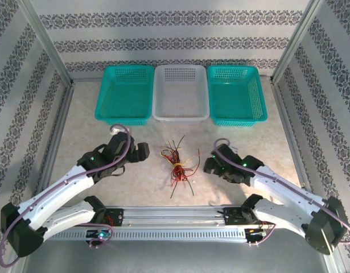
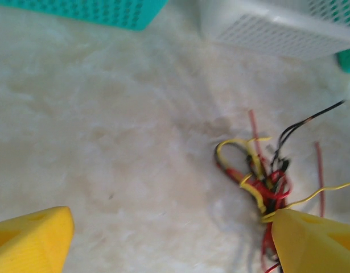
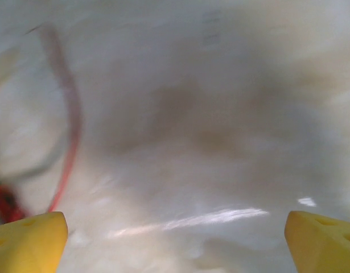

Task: Untangle the cables
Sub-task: Pick up the cables at the center of the table.

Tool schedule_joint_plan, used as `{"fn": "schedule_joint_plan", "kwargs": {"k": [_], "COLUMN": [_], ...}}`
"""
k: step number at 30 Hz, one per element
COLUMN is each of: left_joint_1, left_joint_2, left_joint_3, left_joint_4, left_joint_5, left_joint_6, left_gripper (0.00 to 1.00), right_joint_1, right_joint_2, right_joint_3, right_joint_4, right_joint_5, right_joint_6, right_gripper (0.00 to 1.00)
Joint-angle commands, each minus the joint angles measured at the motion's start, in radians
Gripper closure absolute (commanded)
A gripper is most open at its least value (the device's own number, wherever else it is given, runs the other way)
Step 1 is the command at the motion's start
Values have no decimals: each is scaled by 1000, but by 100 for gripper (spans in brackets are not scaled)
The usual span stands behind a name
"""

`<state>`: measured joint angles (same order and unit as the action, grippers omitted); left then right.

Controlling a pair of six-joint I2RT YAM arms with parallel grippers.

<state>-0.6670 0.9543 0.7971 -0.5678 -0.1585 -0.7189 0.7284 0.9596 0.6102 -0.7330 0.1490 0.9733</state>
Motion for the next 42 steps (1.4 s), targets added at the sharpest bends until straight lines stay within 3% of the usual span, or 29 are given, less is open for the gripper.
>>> {"fn": "schedule_joint_plan", "kwargs": {"k": [1,14,25,29,32,38,42], "left_joint_1": [-11,-11,-9,-9,-8,-5,-2], "left_joint_2": [59,156,163,171,184,191,193], "left_joint_3": [86,127,123,137,158,178,176], "left_joint_4": [90,94,77,78,66,38,37], "left_joint_5": [22,102,116,111,107,109,123], "left_joint_6": [24,56,65,71,73,75,71], "left_gripper": [9,17,21,22,23,23,19], "right_joint_1": [45,7,51,77,100,117,117], "right_joint_2": [53,433,525,541,559,603,641], "right_joint_3": [90,143,118,122,138,145,173], "right_joint_4": [142,557,618,564,512,485,480], "right_joint_5": [-23,-281,-410,-403,-397,-392,-394], "right_joint_6": [-24,-84,-114,-165,-197,-214,-224], "right_gripper": [5,33,23,16,17,30,52]}}
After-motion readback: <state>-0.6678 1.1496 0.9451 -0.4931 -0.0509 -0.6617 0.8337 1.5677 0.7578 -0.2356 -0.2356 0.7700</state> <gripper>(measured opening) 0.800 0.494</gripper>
